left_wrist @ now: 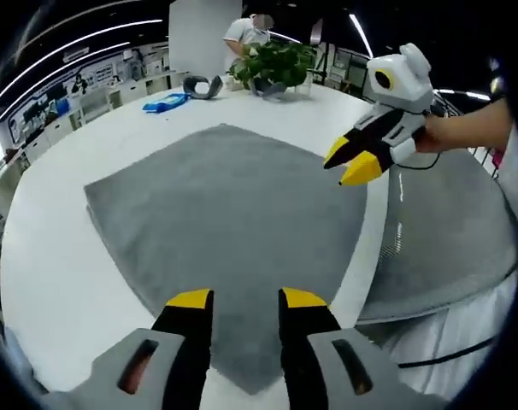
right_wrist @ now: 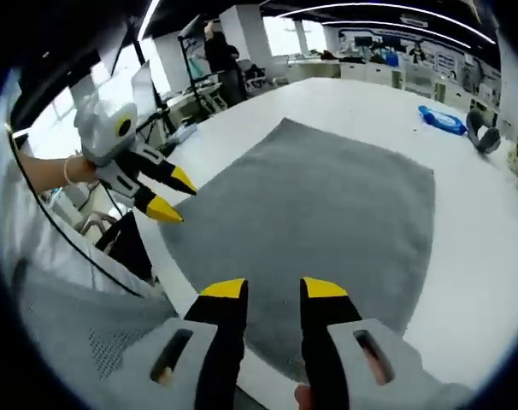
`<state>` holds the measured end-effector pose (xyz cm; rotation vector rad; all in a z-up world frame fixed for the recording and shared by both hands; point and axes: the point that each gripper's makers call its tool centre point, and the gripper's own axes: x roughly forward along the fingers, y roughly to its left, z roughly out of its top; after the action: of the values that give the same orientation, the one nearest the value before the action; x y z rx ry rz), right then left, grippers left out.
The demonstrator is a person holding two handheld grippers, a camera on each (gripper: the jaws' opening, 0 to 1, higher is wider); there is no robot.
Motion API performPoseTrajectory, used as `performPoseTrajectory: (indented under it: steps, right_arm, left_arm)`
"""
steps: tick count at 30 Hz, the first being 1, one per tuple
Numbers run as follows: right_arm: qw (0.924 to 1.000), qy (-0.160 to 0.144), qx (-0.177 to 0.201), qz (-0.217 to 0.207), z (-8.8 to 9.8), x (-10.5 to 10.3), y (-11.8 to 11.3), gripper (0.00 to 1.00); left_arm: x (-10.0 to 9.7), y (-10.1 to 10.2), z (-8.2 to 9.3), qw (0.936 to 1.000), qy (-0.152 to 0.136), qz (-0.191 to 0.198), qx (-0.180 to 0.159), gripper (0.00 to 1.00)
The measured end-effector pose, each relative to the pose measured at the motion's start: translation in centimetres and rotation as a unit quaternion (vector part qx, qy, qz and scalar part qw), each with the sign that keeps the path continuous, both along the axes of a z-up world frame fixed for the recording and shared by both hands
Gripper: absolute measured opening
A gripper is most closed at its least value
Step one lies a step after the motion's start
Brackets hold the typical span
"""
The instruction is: Fold the towel on the table until its edges align and the towel forms a compact rectangular stack.
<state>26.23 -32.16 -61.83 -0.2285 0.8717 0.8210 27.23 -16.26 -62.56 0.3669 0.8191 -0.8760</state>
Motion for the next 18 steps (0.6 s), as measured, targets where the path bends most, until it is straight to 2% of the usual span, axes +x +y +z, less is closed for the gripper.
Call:
performPoseTrajectory:
  steps: [2, 7, 8, 9, 11, 13, 15, 18]
  right_arm:
    - [0.9995, 0.005, -0.024, 0.022, -0.9, -1.0, -0.3, 0.23]
    - [0.9981, 0.017, -0.043, 0.04, -2.2, -1.8, -0.6, 0.23]
    - [0.9978, 0.018, -0.048, 0.043, -2.4, -1.8, -0.7, 0.22]
    - [0.9973, 0.022, -0.053, 0.045, -2.6, -1.9, -0.8, 0.22]
    - [0.9958, 0.027, -0.069, 0.054, -3.1, -2.0, -1.0, 0.21]
    - [0.994, 0.032, -0.081, 0.067, -3.4, -2.3, -1.0, 0.22]
    - [0.9908, 0.042, -0.095, 0.086, -3.9, -2.8, -1.0, 0.22]
    - [0.9862, 0.031, -0.122, 0.108, -4.2, -2.9, -0.9, 0.22]
  left_arm:
    - [-0.8, 0.2, -0.3, 1.0, 0.001, -0.007, 0.006, 0.3]
    - [-1.5, 0.4, -0.9, 0.9993, 0.0, -0.026, 0.027, 0.29]
    - [-1.7, 0.4, -1.2, 0.9991, 0.004, -0.03, 0.031, 0.27]
    - [-2.0, 0.4, -1.8, 0.9986, 0.021, -0.033, 0.035, 0.25]
    - [-2.1, 0.5, -2.4, 0.9982, 0.021, -0.033, 0.045, 0.25]
    - [-2.5, 0.8, -2.9, 0.9951, 0.014, -0.06, 0.078, 0.25]
    - [-2.6, 0.6, -3.0, 0.9948, 0.014, -0.064, 0.077, 0.25]
    - [-2.5, 0.5, -3.0, 0.9941, 0.023, -0.066, 0.083, 0.24]
